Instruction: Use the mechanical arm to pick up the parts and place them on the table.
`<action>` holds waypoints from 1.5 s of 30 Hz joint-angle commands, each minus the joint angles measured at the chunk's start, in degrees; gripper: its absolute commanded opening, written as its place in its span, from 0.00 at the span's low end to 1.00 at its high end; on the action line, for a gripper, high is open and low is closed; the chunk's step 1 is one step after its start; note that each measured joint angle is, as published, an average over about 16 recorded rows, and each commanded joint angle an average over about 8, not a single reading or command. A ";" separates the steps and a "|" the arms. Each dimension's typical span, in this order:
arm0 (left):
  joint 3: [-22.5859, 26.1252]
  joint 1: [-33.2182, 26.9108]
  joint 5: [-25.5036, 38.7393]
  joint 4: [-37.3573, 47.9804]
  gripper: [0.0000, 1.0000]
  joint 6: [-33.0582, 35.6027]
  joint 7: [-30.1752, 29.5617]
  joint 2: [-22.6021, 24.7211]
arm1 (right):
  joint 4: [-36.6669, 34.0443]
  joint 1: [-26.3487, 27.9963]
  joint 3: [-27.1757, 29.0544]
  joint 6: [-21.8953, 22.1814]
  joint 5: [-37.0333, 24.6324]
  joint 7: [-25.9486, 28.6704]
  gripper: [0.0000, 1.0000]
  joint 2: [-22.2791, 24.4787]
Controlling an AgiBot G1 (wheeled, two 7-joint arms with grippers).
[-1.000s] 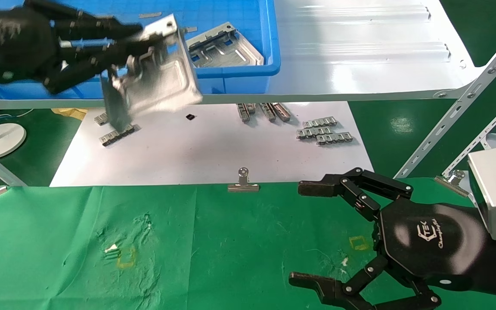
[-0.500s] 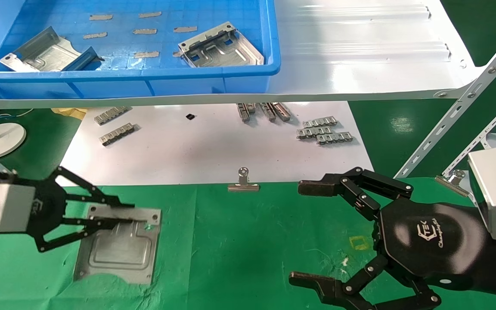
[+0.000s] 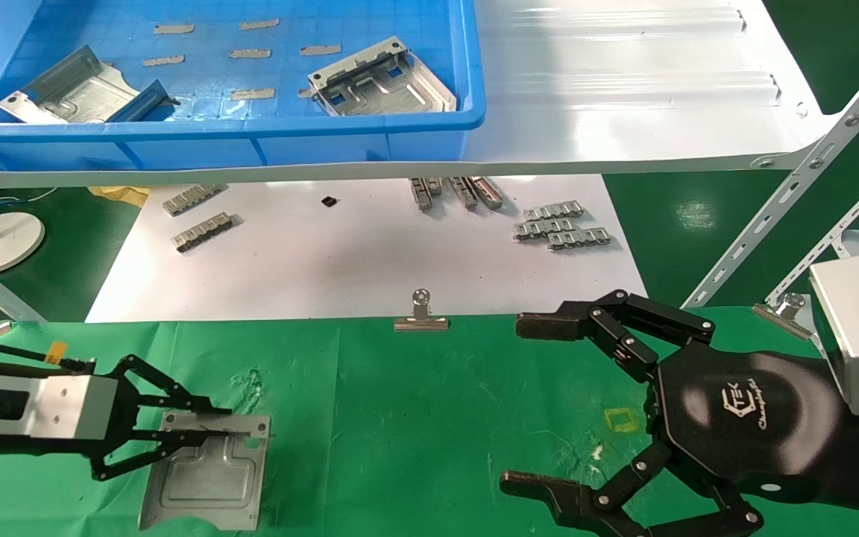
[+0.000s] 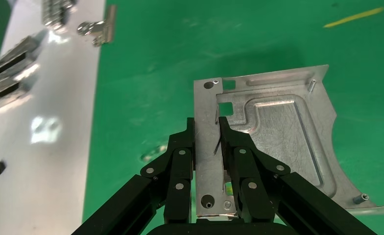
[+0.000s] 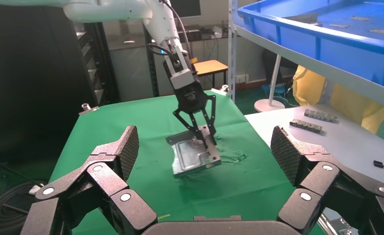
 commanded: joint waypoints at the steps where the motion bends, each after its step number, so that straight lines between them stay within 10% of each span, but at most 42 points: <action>1: 0.62 0.73 0.22 3.02 0.59 -0.55 2.10 0.98 | 0.00 0.00 0.00 0.00 0.00 0.00 1.00 0.00; 5: 0.37 0.98 -0.22 8.05 1.00 -1.00 5.57 2.38 | 0.00 0.00 0.00 0.00 0.00 0.00 1.00 0.00; 19: -0.84 0.27 -2.83 16.99 1.00 0.78 10.76 4.56 | 0.00 0.00 -0.01 0.00 0.01 -0.01 1.00 0.00; 45: -5.11 7.57 -13.39 9.42 1.00 2.37 -1.64 2.04 | -0.02 -0.01 -0.01 0.04 0.03 -0.01 1.00 0.01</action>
